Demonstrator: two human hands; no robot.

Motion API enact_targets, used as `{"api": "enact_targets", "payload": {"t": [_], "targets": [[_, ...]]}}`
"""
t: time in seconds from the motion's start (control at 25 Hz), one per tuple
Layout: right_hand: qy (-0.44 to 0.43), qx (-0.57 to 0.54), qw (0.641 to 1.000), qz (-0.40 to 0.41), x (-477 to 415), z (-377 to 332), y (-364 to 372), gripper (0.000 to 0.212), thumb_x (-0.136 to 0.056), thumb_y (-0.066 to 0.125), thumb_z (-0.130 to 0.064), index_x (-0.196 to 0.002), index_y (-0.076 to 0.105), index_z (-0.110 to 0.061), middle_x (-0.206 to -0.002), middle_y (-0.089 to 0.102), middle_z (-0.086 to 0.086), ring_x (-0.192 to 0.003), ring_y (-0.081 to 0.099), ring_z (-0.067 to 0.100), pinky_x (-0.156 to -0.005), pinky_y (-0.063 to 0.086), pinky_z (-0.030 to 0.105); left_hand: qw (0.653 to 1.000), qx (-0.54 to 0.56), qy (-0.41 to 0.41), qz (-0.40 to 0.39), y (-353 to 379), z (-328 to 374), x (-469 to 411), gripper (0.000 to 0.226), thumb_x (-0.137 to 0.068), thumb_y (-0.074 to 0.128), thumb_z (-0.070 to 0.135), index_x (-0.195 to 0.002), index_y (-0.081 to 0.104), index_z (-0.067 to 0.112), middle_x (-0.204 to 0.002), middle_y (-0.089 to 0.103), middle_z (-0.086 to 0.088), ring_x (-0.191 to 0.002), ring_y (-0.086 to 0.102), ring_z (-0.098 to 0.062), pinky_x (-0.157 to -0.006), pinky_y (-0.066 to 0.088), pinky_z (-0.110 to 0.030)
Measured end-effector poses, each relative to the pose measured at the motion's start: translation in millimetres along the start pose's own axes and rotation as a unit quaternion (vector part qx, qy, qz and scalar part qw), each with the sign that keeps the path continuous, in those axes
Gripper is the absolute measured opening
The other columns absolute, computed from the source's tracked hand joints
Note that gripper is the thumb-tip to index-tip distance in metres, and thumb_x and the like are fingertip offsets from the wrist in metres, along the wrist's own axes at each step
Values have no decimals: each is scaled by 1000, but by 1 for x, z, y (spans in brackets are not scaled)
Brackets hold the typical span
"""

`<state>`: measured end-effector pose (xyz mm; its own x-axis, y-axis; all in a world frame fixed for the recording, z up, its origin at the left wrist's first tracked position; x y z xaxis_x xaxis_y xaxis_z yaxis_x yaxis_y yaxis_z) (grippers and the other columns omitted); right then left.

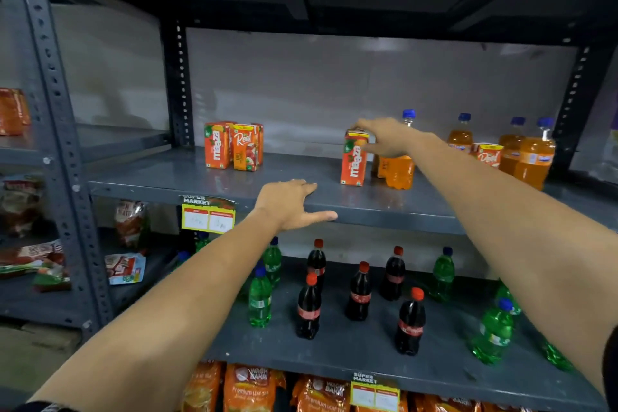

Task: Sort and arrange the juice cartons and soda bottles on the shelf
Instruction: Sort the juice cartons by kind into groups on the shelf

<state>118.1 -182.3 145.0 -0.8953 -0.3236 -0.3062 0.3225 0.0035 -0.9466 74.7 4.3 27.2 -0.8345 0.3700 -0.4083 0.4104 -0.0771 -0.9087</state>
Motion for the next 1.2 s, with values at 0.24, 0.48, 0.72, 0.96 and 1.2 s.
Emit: {"api": "enact_targets", "payload": {"t": [0.24, 0.48, 0.72, 0.96, 1.2], "targets": [[-15, 1, 994, -105, -41, -7, 9, 45, -89, 60, -10, -132, 50, -16, -139, 51, 13, -121, 51, 32, -93, 43, 35, 992, -2, -2, -124, -1, -39, -10, 109, -61, 26, 94, -149, 21, 30, -157, 27, -1, -142, 30, -25, -113, 25, -47], [-13, -107, 984, -142, -81, -46, -1, 40, -82, 69, -3, -119, 60, -14, -124, 61, 19, -99, 60, 27, -65, 57, 30, 971, 57, -28, -231, -7, -126, -3, 112, -58, 18, 95, -150, 11, 32, -162, 7, -1, -148, 5, -22, -118, 4, -49], [-38, -123, 982, -137, -141, -128, -2, 39, -85, 66, -7, -122, 58, -16, -126, 57, 14, -104, 58, 24, -64, 53, 24, 962, 84, -63, -253, 3, -193, 5, 100, -65, 18, 91, -149, 3, 40, -162, -2, 4, -148, -3, -17, -117, -9, -51], [24, -86, 976, -199, -159, -146, 18, 43, -82, 70, -16, -122, 56, -25, -130, 53, 13, -116, 56, 32, -59, 55, 25, 973, 84, -41, -213, 8, -195, 5, 98, -68, 11, 89, -150, 7, 35, -162, 3, 0, -148, 0, -19, -117, -7, -53], [17, -91, 986, -141, -177, -181, 0, 50, -82, 70, -25, -127, 49, -29, -125, 58, 12, -107, 59, 26, -80, 51, 31, 976, 93, -28, -194, 9, -196, 7, 96, -71, 12, 87, -150, 10, 32, -162, 6, -4, -148, 2, -21, -117, -5, -53]]}}
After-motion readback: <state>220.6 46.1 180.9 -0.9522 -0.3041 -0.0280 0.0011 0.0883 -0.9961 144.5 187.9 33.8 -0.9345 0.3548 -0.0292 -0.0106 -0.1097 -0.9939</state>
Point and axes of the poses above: each hand's wrist, its own x-axis away from the middle knuckle, its own y-axis out of the palm, z = x × y, the point moved 5 cm from there along -x, towards the middle knuckle
